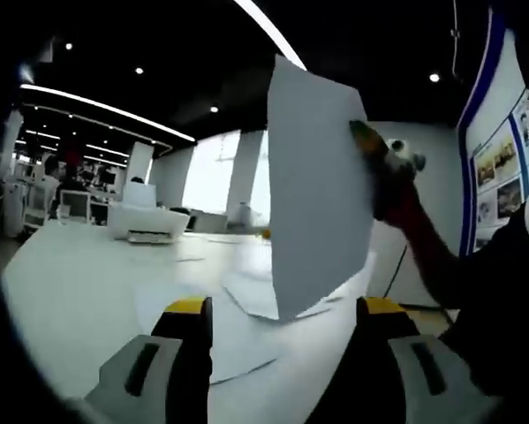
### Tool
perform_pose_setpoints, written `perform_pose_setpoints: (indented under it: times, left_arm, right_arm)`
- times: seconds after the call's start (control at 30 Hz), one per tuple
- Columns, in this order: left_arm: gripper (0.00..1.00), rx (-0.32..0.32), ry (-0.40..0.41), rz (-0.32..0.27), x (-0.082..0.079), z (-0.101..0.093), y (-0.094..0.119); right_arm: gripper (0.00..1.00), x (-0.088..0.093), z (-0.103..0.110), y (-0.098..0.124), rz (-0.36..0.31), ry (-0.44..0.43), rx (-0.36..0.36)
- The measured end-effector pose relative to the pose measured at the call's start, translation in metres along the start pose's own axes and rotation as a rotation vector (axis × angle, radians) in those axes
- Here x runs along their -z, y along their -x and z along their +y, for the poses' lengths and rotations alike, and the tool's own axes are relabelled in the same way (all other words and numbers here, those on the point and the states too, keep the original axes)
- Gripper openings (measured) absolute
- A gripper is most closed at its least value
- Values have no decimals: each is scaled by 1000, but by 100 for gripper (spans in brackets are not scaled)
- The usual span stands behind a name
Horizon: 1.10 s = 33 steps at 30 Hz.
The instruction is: Organize the stack of printing papers by aligning and flattening the scattered papers on the table
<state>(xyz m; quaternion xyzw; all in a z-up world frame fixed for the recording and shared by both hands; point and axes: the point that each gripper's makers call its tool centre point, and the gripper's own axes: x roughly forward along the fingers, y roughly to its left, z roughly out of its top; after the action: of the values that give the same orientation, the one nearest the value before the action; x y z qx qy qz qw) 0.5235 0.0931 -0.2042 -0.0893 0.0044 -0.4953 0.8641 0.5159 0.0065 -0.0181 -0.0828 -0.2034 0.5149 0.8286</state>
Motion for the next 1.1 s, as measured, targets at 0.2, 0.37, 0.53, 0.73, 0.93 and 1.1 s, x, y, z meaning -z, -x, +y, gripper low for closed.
perform_pose_setpoints:
  times: [0.2,0.37,0.53,0.73,0.93,1.1]
  left_arm:
    - [69,23,-3,-64,-10,-15,-5]
    - [69,46,12,-101,-18,-18,-9]
    - [69,59,11,-120,-23,-12,-12]
    - [67,90,-6,-163,-30,-19,-13]
    - [61,132,0,-241,-47,-27,-8]
    - [60,166,-14,-255,-52,-36,-7]
  right_arm:
    - [9,-5,11,-7,-5,0,-30]
    - [9,-10,20,-10,-29,-25,-57]
    - [9,-14,31,-11,-45,-61,-98]
    - [9,-17,37,-11,-56,-86,-122]
    - [9,-18,42,-13,-56,-125,-144]
    - [9,-15,48,-15,-44,-142,-160]
